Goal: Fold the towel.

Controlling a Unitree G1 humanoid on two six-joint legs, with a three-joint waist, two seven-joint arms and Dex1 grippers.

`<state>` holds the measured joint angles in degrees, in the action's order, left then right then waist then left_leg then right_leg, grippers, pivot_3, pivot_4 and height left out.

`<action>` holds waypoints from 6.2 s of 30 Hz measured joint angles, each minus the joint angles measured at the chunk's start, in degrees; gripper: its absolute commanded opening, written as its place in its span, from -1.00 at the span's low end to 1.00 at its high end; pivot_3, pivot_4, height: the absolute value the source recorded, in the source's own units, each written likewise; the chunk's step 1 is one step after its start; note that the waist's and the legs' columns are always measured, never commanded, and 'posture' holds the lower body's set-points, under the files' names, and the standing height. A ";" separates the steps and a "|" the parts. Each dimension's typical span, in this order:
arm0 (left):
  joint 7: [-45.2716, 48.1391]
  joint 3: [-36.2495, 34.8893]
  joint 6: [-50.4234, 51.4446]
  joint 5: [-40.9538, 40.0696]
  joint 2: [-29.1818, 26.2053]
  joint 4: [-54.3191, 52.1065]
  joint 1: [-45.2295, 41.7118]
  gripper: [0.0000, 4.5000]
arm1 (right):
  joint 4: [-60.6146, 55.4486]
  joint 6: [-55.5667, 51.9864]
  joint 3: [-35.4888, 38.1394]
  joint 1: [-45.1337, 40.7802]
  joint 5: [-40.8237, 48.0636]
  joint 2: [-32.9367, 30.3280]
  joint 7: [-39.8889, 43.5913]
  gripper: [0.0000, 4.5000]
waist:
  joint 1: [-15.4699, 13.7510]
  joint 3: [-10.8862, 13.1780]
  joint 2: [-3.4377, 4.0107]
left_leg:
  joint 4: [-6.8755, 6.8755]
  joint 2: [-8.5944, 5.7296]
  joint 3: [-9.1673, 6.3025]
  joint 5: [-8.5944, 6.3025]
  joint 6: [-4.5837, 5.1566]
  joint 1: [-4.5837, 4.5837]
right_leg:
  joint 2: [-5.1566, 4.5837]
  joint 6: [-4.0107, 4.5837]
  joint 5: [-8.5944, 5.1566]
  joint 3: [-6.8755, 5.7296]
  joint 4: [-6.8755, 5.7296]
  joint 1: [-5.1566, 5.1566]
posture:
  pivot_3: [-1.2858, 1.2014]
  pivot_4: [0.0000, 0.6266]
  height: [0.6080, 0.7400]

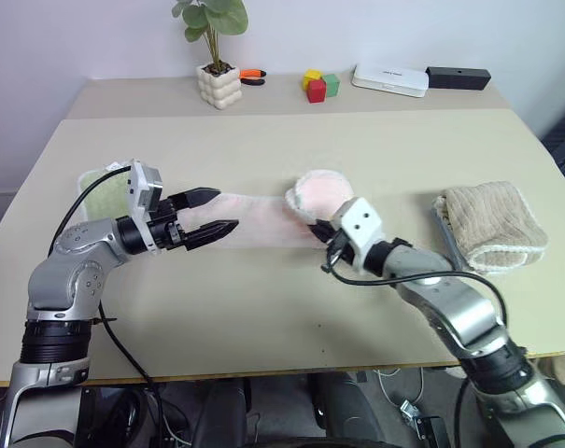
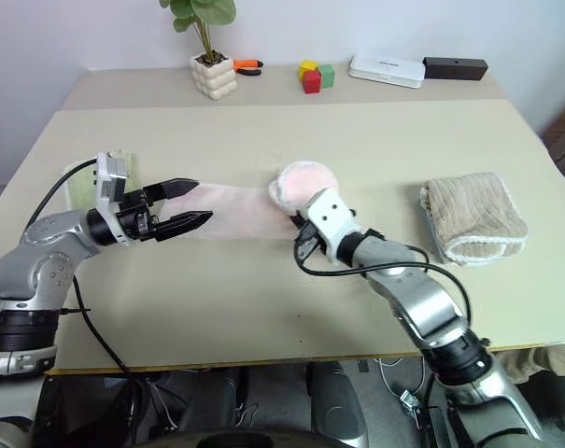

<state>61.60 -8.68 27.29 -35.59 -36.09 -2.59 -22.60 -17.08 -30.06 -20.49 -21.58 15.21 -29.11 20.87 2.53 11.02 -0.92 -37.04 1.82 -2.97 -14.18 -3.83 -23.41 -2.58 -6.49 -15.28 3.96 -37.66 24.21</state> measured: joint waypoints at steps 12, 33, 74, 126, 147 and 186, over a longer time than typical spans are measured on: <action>-0.76 -0.10 0.96 -0.04 -0.51 -0.98 1.06 1.00 | 8.05 3.43 -3.98 -3.55 -8.64 8.58 4.38 -0.74 | 0.07 0.00 -0.01 | 0.01 0.00 -0.01 0.00 0.00 0.01 | 0.01 0.00 0.00 -0.01 -0.01 0.00 | 0.03 -0.52 1.00; -1.17 -0.08 0.53 -0.01 0.21 -0.78 1.05 1.00 | 11.37 -0.70 21.61 -10.83 10.47 17.85 6.81 -0.30 | -0.14 -0.01 -0.02 | 0.00 -0.01 -0.03 0.00 -0.01 0.01 | -0.03 0.00 0.01 -0.05 -0.03 -0.02 | 0.03 -0.52 1.00; -74.29 -17.08 14.32 -43.64 27.47 -25.52 31.17 1.00 | 8.24 7.46 22.21 -1.95 11.68 -8.77 36.69 0.96 | -0.28 -0.08 -0.14 | 0.16 -0.03 -0.04 -0.10 0.08 0.83 | -0.08 0.20 -0.12 -0.05 0.58 -1.07 | 0.03 -0.52 1.00; -30.58 26.55 9.26 -2.31 27.76 9.83 -14.39 -0.99 | 1.99 11.97 37.21 12.70 10.80 -15.50 29.67 1.00 | -1.79 -0.08 -0.05 | 0.16 -0.14 -0.16 -0.14 0.16 0.11 | -0.02 -0.06 0.04 -0.04 1.41 -0.88 | 0.03 -0.52 1.00; -14.60 19.54 15.67 -0.42 26.37 5.76 -15.93 0.99 | 4.48 10.58 34.88 5.59 10.96 -11.11 22.99 1.00 | -1.56 -0.05 0.02 | 0.04 -0.14 -0.18 -0.14 0.16 0.12 | -0.03 -0.14 0.09 -0.04 1.30 -0.89 | 0.03 -0.52 1.00; -37.82 11.73 -4.99 17.41 39.05 24.81 -12.45 -0.37 | 22.22 20.34 18.83 4.66 -7.12 18.58 -6.86 -0.60 | -1.54 -0.23 0.14 | 0.05 -0.17 -0.24 -0.11 0.12 0.23 | -0.04 -0.29 0.17 -0.08 1.26 -1.03 | 0.03 -0.52 1.00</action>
<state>23.78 3.05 22.29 -18.19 2.95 22.22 -35.05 5.14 -9.72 -1.67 -16.92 8.09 -10.52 14.01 0.99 10.80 -0.78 -36.99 1.65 -3.20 -14.29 -3.71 -23.18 -2.62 -6.78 -15.11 3.88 -36.40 23.18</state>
